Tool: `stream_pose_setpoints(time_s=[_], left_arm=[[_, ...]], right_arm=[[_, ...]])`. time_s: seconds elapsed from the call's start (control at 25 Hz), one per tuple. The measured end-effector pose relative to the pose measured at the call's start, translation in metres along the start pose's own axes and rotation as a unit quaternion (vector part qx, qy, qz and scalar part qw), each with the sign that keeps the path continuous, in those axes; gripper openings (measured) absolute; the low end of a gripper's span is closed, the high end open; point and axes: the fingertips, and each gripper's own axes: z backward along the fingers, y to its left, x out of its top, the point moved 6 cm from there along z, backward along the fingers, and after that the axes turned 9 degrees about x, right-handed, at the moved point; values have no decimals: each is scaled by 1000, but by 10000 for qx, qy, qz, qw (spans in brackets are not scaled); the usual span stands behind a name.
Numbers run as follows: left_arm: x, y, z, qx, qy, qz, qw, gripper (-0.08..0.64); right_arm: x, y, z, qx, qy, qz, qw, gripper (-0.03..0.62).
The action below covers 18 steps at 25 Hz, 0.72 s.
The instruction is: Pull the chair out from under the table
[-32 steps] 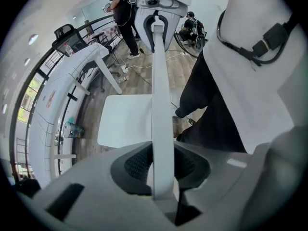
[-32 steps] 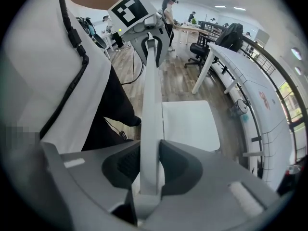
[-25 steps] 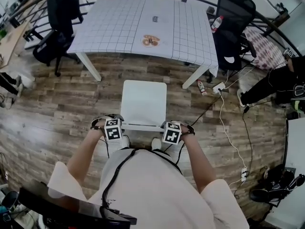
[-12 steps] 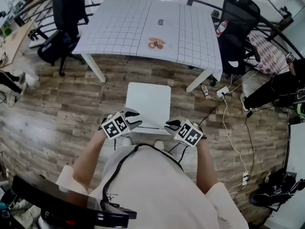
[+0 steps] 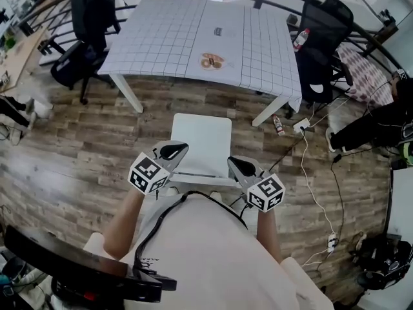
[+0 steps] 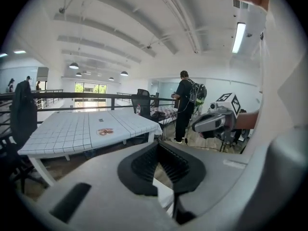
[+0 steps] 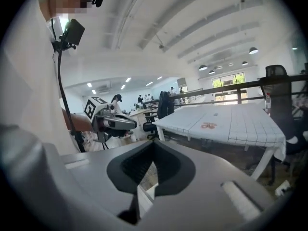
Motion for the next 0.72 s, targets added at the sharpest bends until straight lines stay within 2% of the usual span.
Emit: stream_pose_setpoints(time_s=[0.12, 0.28, 0.48, 0.56, 0.72], left_arm=[[0, 0, 3, 51, -37, 64, 10000, 8], [-1, 1, 2, 99, -58, 138, 9998, 8], [-1, -4, -4, -152, -38, 141, 9998, 8], [-2, -5, -7, -159, 25, 68, 9998, 8], [-5, -1, -9, -98, 56, 154, 9998, 8]], right_arm=[[5, 2, 2, -46, -171, -49, 9998, 5], [8, 3, 0, -58, -61, 120, 9999, 5], [10, -2, 1, -111, -94, 114, 9998, 5], [12, -3, 0, -94, -89, 137, 9998, 5], [12, -2, -4, -87, -6, 192, 9998, 5]])
